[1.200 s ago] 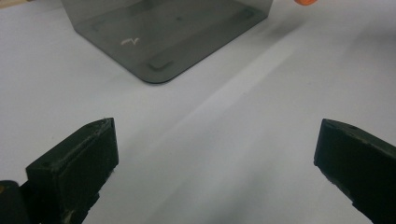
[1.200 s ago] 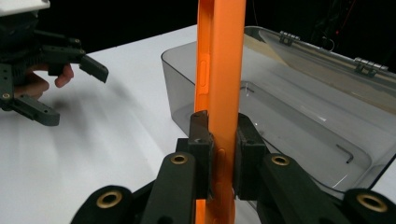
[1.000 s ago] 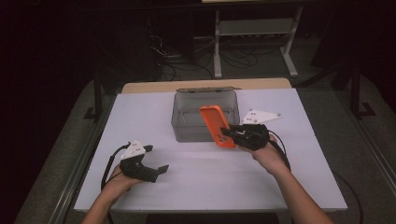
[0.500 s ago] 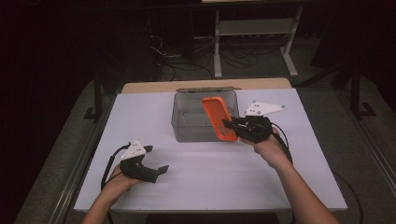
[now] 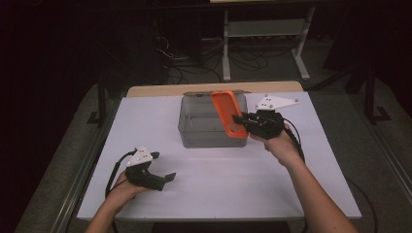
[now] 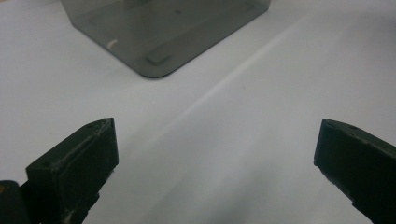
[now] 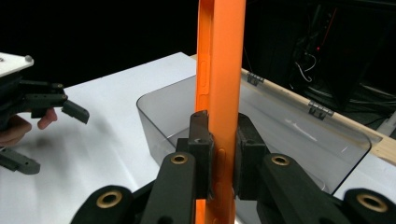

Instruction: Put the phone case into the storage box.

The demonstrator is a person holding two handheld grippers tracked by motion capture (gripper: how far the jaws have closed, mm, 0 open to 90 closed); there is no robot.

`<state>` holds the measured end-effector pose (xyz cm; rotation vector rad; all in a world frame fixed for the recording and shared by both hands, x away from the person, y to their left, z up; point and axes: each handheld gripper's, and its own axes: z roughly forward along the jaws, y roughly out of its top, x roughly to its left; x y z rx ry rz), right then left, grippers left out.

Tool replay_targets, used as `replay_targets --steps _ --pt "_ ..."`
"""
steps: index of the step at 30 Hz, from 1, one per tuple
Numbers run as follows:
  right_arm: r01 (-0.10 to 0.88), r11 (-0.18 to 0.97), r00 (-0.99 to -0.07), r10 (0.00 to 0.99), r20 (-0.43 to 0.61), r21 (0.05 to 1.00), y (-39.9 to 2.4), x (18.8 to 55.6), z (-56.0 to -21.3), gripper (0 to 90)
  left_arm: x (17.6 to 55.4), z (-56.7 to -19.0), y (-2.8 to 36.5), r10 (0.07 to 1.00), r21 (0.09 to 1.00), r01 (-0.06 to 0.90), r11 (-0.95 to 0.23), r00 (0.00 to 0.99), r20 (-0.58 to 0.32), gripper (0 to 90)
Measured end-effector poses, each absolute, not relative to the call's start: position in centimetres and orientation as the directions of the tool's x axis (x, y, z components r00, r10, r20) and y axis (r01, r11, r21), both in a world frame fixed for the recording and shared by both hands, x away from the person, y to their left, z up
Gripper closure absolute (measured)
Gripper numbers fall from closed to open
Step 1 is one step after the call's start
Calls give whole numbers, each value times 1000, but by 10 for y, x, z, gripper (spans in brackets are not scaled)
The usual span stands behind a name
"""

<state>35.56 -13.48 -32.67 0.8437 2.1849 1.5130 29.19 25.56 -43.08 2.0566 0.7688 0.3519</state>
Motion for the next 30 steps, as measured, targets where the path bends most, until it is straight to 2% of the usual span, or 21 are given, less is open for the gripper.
replay_targets --steps 9,20,30 --pt "275 263 -746 666 32 925 -133 372 -316 791 292 -430 256 637 823 385 -417 770 -37 0" --pt "351 324 -716 698 28 878 -127 399 -312 791 292 -431 256 639 824 386 -415 768 -38 0" --pt "382 369 -704 710 9 847 -122 412 -311 791 291 -430 256 638 829 382 -409 769 -40 0"
